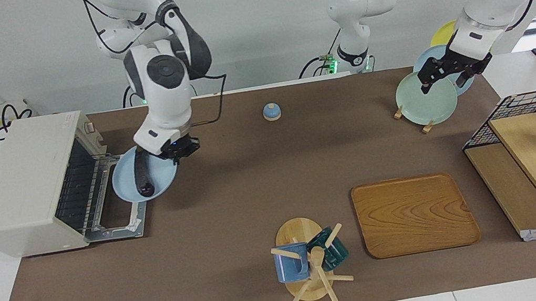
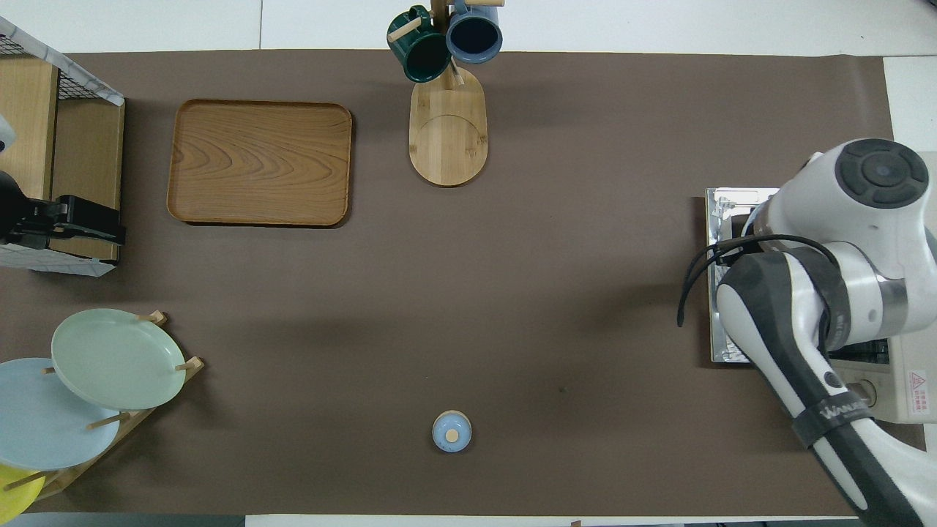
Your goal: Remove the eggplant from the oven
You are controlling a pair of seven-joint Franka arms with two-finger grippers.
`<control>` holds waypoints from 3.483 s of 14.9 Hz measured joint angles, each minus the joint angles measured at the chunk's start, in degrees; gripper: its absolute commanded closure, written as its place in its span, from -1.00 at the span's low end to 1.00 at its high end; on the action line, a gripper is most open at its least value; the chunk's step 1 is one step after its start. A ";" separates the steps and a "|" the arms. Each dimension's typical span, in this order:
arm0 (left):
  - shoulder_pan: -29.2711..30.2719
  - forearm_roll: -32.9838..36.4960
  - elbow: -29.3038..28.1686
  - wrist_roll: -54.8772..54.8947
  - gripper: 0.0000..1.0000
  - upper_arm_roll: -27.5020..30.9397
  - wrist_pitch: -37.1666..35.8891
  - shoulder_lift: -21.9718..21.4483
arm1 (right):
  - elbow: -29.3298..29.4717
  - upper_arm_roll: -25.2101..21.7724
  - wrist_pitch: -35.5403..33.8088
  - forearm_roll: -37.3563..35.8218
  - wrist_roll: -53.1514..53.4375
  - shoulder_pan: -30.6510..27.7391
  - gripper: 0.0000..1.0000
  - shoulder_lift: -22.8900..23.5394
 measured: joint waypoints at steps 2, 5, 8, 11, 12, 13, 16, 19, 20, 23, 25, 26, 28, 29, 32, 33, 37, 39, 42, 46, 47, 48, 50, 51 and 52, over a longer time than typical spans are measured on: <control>0.00 0.00 -6.11 0.00 -1.00 0.00 6.00 -2.33 | 9.50 0.17 -4.65 1.15 8.97 5.61 1.00 6.99; 0.00 0.00 -14.33 0.00 -1.00 -0.05 13.18 -4.98 | 22.70 1.23 -4.30 3.34 19.92 11.52 1.00 19.36; 0.00 0.00 -19.04 0.00 -1.00 -0.05 18.01 -5.55 | 26.86 3.05 0.08 3.76 25.41 14.73 1.00 25.20; 0.00 0.00 -22.33 0.01 -1.00 -0.06 22.04 -5.54 | 26.95 3.80 4.78 3.92 27.42 16.08 1.00 26.88; 0.00 0.00 -23.45 0.01 -1.00 -0.05 23.64 -5.53 | 26.89 4.08 5.76 4.04 27.90 16.05 1.00 27.11; 0.00 0.00 -24.59 0.01 -1.00 -0.05 25.16 -5.51 | 26.76 4.47 7.01 4.27 28.66 15.98 1.00 27.31; 0.00 0.00 -27.06 0.00 -1.00 -0.05 28.07 -4.90 | 25.40 5.47 11.99 5.27 30.18 15.99 0.74 28.20; 0.00 0.00 -27.48 0.13 -1.00 -0.05 29.70 -3.42 | 24.04 5.47 15.85 6.33 30.39 15.41 -0.12 28.51; 0.00 0.00 -27.48 0.16 -1.00 -0.05 29.88 -3.07 | 24.07 5.47 15.95 6.33 30.39 15.19 -0.15 28.48; 0.00 0.00 -27.48 0.21 -1.00 -0.05 29.99 -2.79 | 24.44 5.26 13.05 6.16 30.09 14.09 0.04 27.16; -0.02 0.00 -27.48 0.31 -1.00 -0.09 30.01 -2.79 | 24.53 5.10 7.08 5.22 27.70 11.39 0.46 24.51; -0.08 0.00 -27.48 0.39 -1.00 -0.21 30.05 -2.79 | 24.42 5.06 3.42 4.01 25.79 9.49 0.72 22.94; -0.50 0.00 -27.48 0.52 -1.00 -0.58 30.18 -2.75 | 22.14 5.04 -1.19 1.94 21.13 5.30 1.00 19.83; -1.54 0.00 -27.48 0.54 -1.00 -0.69 30.35 -2.73 | 19.15 5.00 -1.55 1.42 18.86 3.11 1.00 17.98; -7.50 -0.76 -27.19 -2.77 -1.00 -0.95 30.80 -2.69 | 6.60 4.91 2.23 -0.91 11.37 -4.64 1.00 11.84; -9.80 -1.38 -27.04 -5.59 -1.00 -1.02 31.09 -2.65 | 2.73 4.89 4.39 -1.30 8.69 -7.23 1.00 10.15; -21.15 -2.46 -26.10 -22.04 -1.00 -1.30 36.87 0.21 | -9.23 4.87 12.17 -6.82 2.36 -13.54 1.00 6.34; -26.45 -2.47 -23.45 -31.05 -1.00 -1.40 39.70 4.32 | -12.57 4.89 14.50 -8.97 2.27 -13.88 1.00 5.96; -31.43 -2.49 -17.32 -38.41 -1.00 -1.44 40.83 11.62 | -15.43 4.90 16.62 -11.58 2.26 -14.68 1.00 5.88; -38.11 -2.56 -11.11 -46.54 -1.00 -1.44 44.23 21.49 | -17.31 4.91 17.80 -13.97 2.25 -15.95 1.00 5.73; -39.12 -2.56 -10.28 -47.42 -0.95 -1.43 44.88 23.19 | -17.60 4.91 18.08 -14.29 2.19 -16.21 1.00 5.69; -39.67 -2.56 -9.84 -47.69 -0.81 -1.38 45.18 24.28 | -17.76 4.91 18.10 -15.08 2.11 -16.35 1.00 5.65; -40.21 -2.56 -9.62 -47.71 -0.49 -1.37 45.21 25.20 | -17.92 4.91 18.10 -17.05 1.57 -16.51 1.00 5.56; -40.35 -2.56 -9.62 -47.72 -0.21 -1.34 45.21 25.34 | -17.99 4.91 18.10 -17.85 0.65 -16.57 1.00 5.51; -40.37 -2.56 -9.60 -47.72 0.25 -1.32 45.21 25.35 | -18.04 4.91 18.08 -18.41 -0.35 -16.67 1.00 5.46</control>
